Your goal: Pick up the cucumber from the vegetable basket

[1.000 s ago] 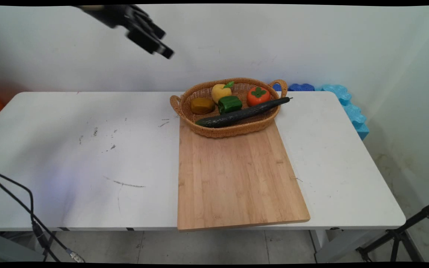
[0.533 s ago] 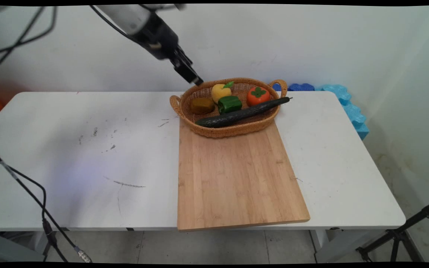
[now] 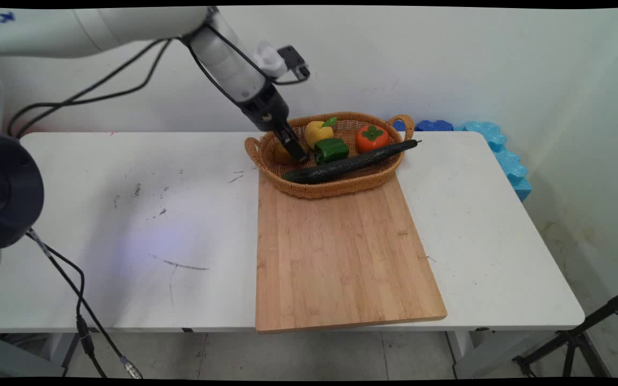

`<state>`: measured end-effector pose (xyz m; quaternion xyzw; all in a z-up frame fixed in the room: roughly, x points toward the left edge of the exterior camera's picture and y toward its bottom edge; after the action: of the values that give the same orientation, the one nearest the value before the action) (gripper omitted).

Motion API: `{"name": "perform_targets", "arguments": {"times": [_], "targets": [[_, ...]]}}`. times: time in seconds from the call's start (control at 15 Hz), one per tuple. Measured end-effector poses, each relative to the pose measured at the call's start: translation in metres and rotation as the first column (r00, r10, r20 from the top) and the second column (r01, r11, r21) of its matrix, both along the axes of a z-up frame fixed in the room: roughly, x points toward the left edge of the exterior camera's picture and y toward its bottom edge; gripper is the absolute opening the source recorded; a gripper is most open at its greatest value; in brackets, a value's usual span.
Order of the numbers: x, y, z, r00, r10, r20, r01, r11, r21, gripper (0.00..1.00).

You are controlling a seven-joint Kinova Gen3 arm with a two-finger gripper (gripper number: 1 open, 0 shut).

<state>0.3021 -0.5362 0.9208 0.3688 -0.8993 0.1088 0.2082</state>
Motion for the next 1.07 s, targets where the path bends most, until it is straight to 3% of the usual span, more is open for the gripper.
{"name": "perform_targets", "arguments": {"times": [0.27,0.87,0.93,1.07], "targets": [[-0.013,-0.012,-0.030,1.000,-0.002,0.012,0.002,1.000,0.021,1.00],[-0.031,-0.029,-0.071,1.000,-0.015,0.024,0.014,0.999,0.037,1.00],[-0.033,-0.030,-0.074,1.000,-0.018,0.024,0.017,0.999,0.035,0.00],[-0.036,-0.032,-0.078,0.999,-0.028,0.026,0.027,0.999,0.033,0.00]]}}
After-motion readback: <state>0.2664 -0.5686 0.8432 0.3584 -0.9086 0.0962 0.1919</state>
